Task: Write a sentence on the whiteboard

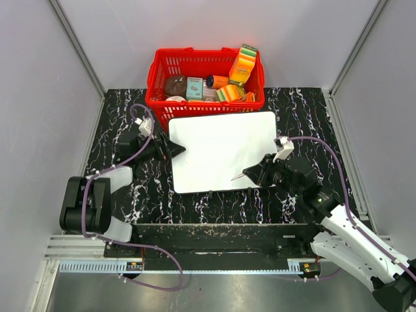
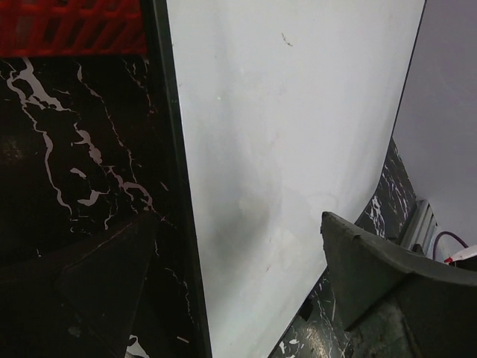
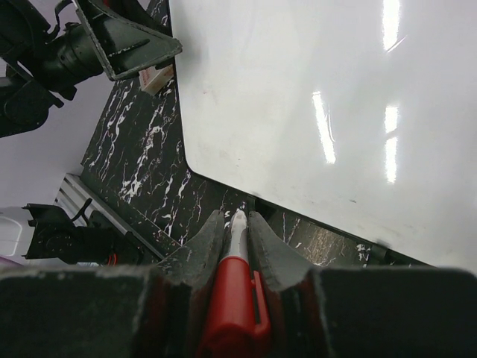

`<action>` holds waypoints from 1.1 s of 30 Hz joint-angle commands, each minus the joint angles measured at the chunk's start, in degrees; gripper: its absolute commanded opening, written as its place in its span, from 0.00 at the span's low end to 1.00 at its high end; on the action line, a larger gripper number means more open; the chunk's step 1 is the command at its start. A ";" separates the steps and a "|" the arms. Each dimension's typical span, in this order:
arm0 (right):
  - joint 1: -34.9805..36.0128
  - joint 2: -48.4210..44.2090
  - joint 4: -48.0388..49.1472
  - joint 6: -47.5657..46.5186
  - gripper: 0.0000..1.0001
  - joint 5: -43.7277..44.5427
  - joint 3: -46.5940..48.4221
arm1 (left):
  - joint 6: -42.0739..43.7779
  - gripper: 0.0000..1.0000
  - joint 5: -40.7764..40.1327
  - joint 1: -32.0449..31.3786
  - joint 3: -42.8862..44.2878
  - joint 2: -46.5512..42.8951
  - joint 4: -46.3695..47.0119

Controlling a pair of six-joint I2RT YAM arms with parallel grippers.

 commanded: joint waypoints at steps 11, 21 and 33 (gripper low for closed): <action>0.34 0.80 0.90 -1.44 0.00 0.88 3.32 | -2.96 0.26 17.75 0.87 1.66 6.32 16.89; 0.34 1.15 1.60 -1.36 0.00 -0.18 3.23 | -5.94 0.00 20.56 -1.67 1.57 10.09 23.30; 0.25 -0.61 3.01 -2.94 0.00 -0.44 3.31 | -5.95 0.00 20.83 -6.42 0.96 11.85 24.10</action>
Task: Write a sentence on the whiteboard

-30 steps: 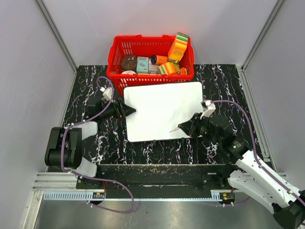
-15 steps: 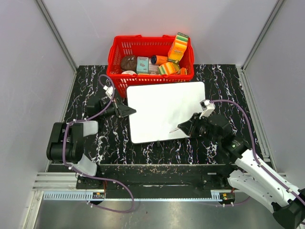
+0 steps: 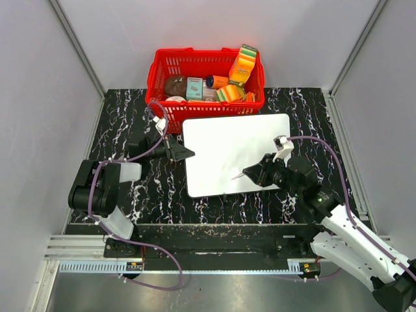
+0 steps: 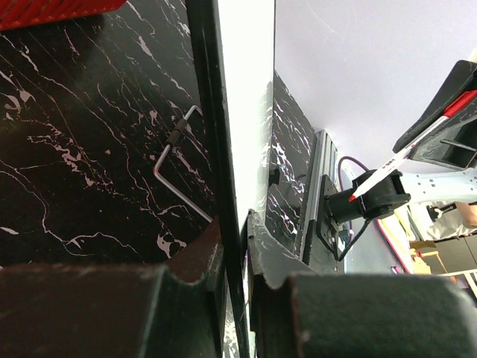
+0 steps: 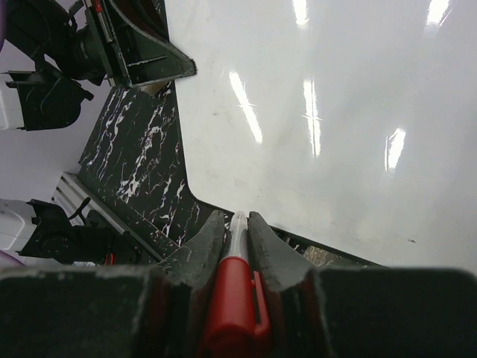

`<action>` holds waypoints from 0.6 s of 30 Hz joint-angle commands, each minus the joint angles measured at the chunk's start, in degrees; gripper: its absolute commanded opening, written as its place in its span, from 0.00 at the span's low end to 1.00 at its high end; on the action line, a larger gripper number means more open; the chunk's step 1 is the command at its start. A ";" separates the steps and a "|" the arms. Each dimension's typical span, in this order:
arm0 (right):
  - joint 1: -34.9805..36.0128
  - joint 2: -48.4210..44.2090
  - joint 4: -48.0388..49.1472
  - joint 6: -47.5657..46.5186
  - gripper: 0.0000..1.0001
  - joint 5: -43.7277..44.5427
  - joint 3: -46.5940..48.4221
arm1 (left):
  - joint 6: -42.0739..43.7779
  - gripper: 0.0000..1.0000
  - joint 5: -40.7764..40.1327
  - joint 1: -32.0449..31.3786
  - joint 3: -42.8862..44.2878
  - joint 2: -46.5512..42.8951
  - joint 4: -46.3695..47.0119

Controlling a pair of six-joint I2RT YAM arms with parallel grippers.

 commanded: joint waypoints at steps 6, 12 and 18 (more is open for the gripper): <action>0.34 0.36 3.60 -5.75 0.00 1.42 5.40 | 6.62 0.00 -1.79 -2.34 -2.59 -1.15 1.67; 0.34 4.48 7.37 -8.65 0.00 2.48 7.34 | 10.85 0.00 -6.38 -4.80 -3.21 -3.97 -5.37; 0.34 9.23 12.81 -12.25 0.00 4.49 10.67 | 11.11 0.00 -6.64 -5.41 -3.21 -4.23 -5.46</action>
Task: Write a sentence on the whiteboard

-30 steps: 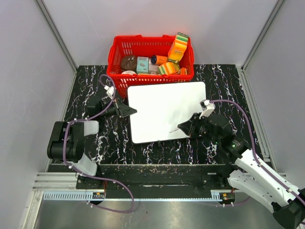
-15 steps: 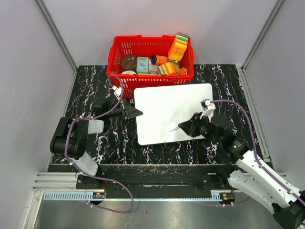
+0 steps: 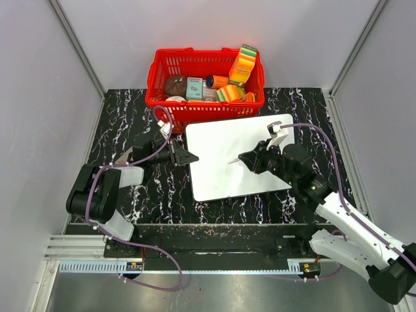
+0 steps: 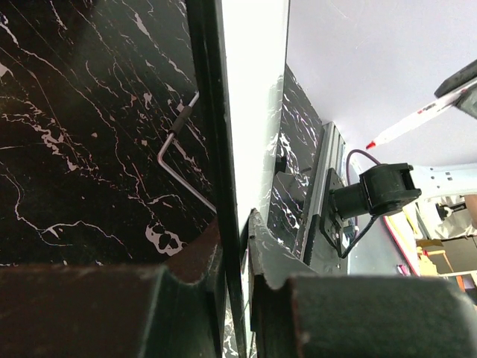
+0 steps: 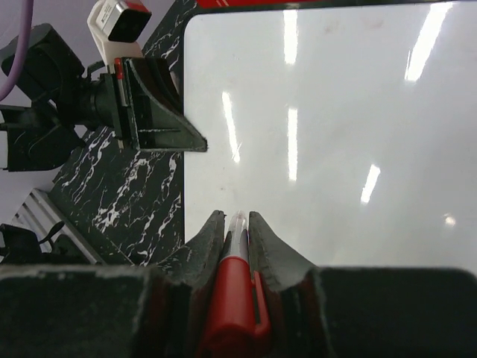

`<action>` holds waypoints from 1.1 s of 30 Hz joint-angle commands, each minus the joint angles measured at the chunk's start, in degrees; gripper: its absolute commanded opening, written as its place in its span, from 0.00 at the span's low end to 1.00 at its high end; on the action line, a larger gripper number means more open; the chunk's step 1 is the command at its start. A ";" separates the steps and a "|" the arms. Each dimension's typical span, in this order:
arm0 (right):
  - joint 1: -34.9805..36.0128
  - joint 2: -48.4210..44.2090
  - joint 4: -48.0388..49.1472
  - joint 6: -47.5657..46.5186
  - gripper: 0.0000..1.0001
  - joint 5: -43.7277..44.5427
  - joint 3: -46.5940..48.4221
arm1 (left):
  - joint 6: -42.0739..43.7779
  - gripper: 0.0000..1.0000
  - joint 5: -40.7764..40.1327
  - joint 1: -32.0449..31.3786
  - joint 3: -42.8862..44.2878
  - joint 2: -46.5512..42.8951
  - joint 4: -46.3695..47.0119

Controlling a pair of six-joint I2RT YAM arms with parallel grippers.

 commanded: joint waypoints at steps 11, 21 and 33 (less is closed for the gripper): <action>0.60 11.23 13.89 -10.35 0.00 6.16 12.42 | 9.15 0.00 -2.03 -3.24 -0.74 -1.16 -2.03; 0.60 13.86 15.73 -11.05 0.00 6.07 13.48 | 8.80 0.00 -1.68 -3.15 -0.74 -0.80 -1.50; 4.01 19.92 25.74 -12.01 0.00 12.03 14.80 | 8.53 0.00 -1.15 -3.15 -0.56 -0.28 -1.24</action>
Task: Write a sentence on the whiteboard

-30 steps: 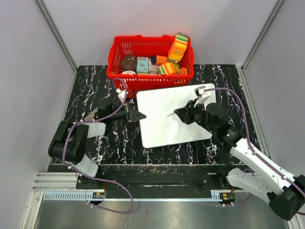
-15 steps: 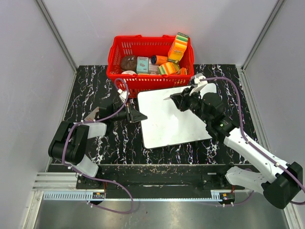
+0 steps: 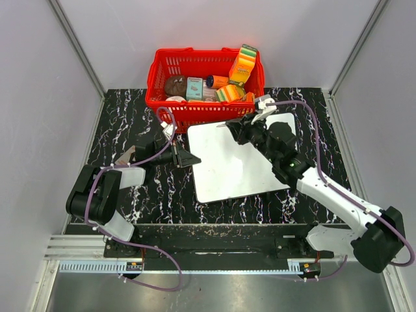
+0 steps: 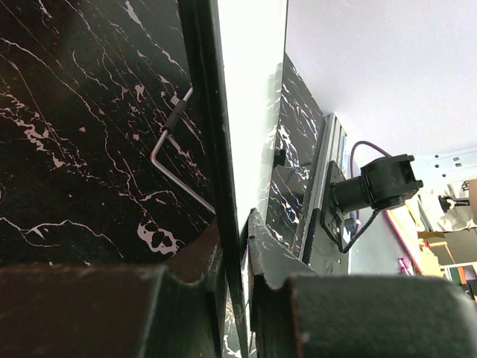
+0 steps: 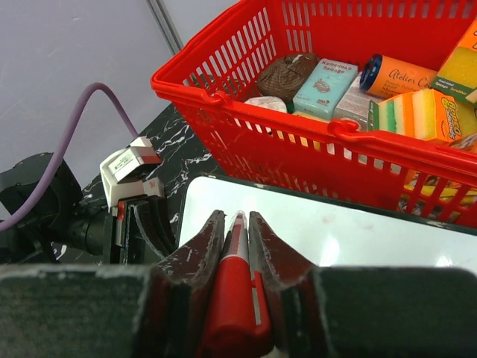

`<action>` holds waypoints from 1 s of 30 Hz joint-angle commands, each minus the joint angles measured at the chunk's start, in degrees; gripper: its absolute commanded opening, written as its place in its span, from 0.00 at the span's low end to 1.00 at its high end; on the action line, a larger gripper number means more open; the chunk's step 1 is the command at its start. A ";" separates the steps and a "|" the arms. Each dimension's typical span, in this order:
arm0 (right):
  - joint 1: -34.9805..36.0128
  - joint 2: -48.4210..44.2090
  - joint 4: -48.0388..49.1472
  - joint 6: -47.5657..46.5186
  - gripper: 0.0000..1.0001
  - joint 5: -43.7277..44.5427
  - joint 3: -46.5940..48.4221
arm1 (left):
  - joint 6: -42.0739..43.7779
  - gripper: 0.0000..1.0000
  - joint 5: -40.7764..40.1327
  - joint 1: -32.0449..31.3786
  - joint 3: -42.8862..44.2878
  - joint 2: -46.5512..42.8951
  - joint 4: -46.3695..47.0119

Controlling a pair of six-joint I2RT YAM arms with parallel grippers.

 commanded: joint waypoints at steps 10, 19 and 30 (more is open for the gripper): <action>7.89 8.11 13.43 -7.01 0.00 12.62 2.85 | 6.45 0.00 -0.17 -1.14 -0.41 0.80 1.16; 8.78 10.93 16.60 -6.75 0.00 13.51 2.75 | 6.45 0.00 0.01 -1.14 -0.23 1.15 1.16; 9.40 13.39 17.31 -5.70 0.00 13.42 2.67 | 6.28 0.00 0.18 -1.14 0.21 1.85 1.16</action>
